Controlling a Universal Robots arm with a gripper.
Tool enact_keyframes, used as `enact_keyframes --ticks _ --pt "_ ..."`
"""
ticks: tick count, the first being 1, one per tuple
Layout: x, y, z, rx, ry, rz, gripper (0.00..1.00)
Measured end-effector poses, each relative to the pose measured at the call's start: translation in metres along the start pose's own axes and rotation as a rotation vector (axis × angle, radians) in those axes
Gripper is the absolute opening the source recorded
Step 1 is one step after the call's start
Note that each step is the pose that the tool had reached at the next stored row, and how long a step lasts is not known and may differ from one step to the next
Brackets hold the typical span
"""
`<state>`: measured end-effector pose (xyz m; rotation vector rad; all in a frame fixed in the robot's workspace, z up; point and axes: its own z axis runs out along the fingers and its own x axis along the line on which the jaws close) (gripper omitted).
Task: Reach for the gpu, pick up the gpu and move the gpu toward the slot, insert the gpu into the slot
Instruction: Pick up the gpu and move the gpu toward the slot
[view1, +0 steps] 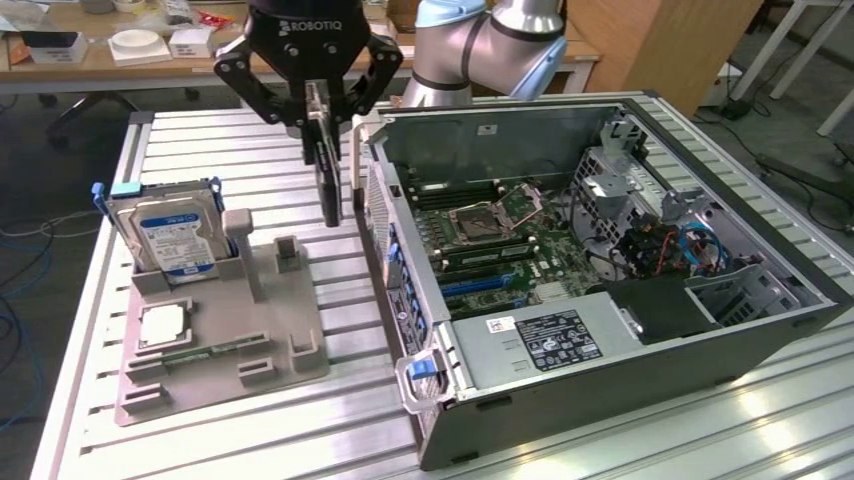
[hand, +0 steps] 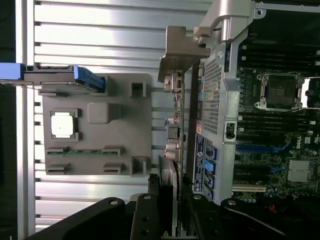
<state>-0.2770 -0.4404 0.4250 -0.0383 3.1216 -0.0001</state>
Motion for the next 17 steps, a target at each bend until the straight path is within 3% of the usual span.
enact_keyframes --ticks 17 --pt "-0.036 -0.0009 0.0026 0.0001 -0.0004 0.000 0.26"
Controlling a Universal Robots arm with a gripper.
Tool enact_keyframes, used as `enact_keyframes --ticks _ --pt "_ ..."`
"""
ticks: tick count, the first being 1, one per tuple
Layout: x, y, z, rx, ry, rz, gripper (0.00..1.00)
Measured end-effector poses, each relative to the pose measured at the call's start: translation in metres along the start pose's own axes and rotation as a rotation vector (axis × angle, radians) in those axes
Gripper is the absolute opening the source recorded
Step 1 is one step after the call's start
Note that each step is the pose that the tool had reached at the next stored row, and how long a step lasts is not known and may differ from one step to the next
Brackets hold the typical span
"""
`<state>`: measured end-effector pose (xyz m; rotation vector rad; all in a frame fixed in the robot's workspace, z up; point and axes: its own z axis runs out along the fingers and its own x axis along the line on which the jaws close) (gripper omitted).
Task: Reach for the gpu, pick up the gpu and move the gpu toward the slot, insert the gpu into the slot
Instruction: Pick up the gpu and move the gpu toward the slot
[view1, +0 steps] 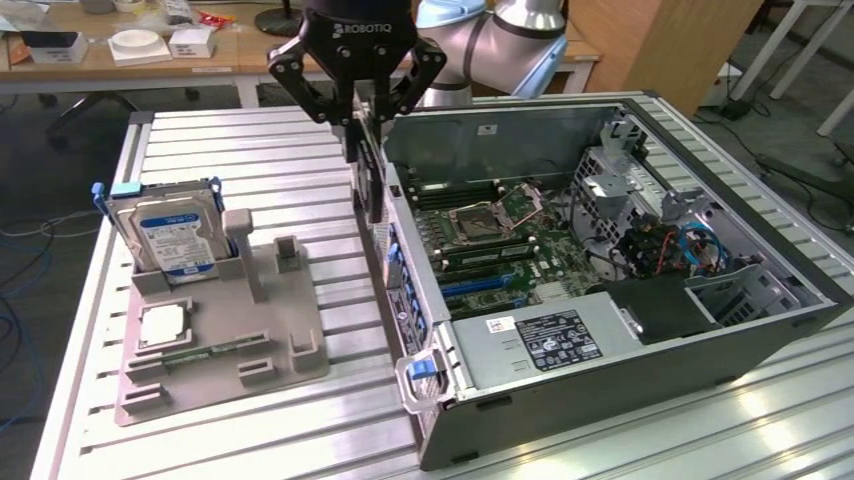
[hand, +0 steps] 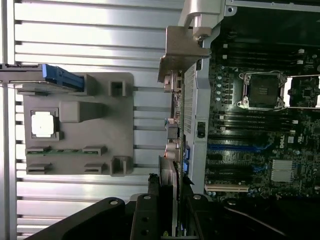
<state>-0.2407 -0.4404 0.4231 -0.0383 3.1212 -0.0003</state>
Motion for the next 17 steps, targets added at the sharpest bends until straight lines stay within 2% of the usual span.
enact_keyframes --ticks 17 --pt "-0.030 -0.0007 0.0029 -0.0001 -0.0013 0.000 0.26"
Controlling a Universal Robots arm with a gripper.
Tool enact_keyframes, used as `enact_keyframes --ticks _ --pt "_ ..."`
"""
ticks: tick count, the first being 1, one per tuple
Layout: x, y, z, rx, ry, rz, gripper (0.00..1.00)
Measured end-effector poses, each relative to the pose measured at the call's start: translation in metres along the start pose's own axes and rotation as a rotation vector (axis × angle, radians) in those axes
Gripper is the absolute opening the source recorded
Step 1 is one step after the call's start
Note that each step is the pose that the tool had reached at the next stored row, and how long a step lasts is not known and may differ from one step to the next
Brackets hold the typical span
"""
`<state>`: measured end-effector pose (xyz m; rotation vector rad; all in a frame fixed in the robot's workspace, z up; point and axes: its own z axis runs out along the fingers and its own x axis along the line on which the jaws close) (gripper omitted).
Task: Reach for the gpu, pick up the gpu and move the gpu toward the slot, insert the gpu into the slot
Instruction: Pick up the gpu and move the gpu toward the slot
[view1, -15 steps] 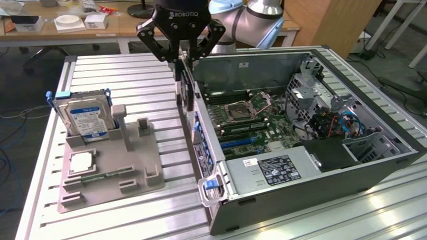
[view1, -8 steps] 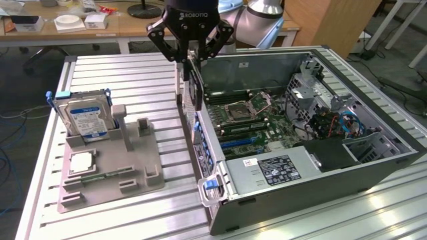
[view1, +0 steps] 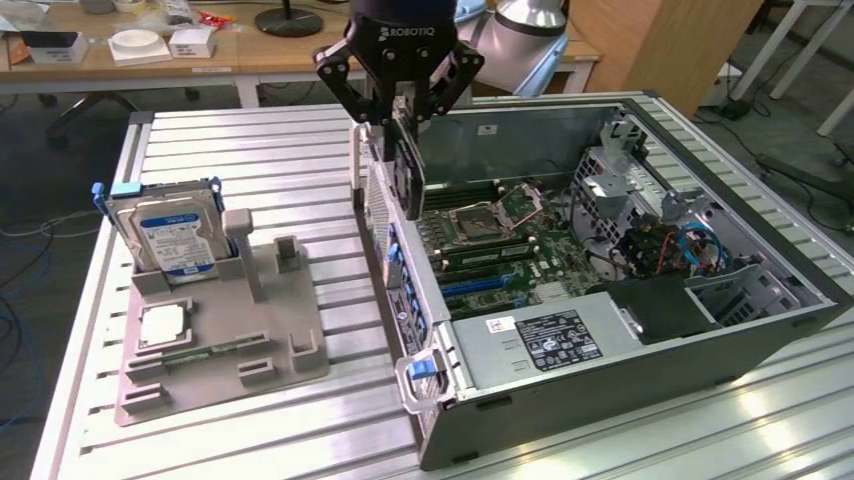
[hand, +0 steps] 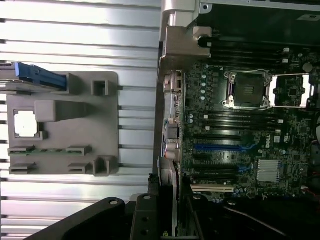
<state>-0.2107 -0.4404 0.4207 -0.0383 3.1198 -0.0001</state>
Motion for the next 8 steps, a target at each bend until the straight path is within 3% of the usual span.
enact_keyframes --ticks 8 --pt "-0.016 -0.0004 0.0007 0.0006 -0.0004 0.000 0.26"
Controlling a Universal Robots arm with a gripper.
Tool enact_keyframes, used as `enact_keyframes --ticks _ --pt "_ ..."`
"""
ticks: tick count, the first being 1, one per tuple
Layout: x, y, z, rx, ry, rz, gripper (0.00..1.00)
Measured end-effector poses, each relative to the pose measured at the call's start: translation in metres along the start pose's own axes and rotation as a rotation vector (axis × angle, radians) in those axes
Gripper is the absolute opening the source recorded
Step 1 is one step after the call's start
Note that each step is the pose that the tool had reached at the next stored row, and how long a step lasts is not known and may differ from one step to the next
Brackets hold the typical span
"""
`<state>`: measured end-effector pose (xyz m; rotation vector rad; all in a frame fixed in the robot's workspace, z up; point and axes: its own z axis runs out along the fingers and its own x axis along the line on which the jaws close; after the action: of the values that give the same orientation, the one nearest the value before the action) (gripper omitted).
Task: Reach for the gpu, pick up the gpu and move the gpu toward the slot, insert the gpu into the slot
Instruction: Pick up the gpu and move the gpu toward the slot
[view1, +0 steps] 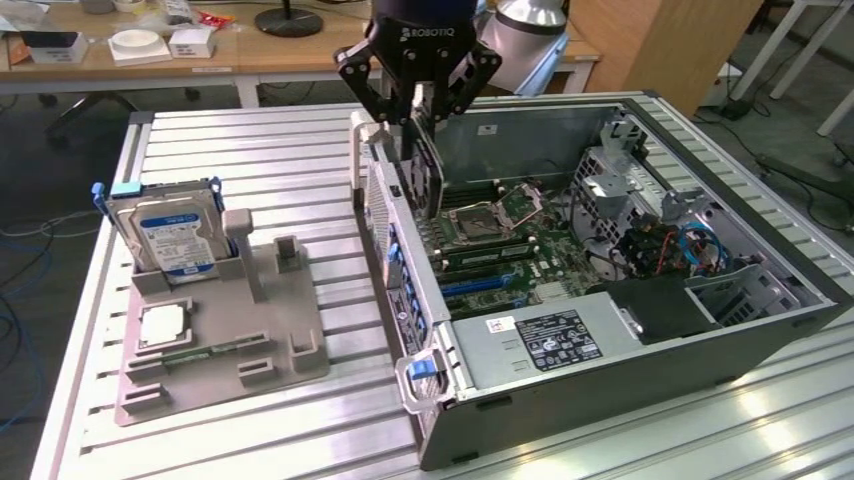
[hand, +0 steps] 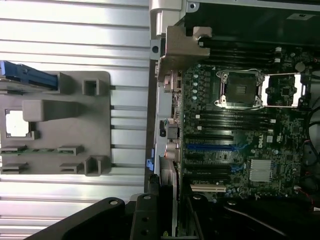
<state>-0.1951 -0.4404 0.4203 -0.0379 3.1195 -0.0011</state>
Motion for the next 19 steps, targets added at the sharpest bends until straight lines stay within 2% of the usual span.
enact_keyframes --ticks 2,3,6,19 --pt "-0.003 -0.0001 0.0000 0.0020 0.0000 0.000 0.26" --pt "-0.004 -0.0001 0.0001 0.0049 0.0002 0.001 0.26" --pt "-0.008 -0.0001 0.0002 0.0185 0.0004 0.003 0.26" --pt "-0.042 -0.0001 0.0024 0.0195 -0.0007 0.003 0.26"
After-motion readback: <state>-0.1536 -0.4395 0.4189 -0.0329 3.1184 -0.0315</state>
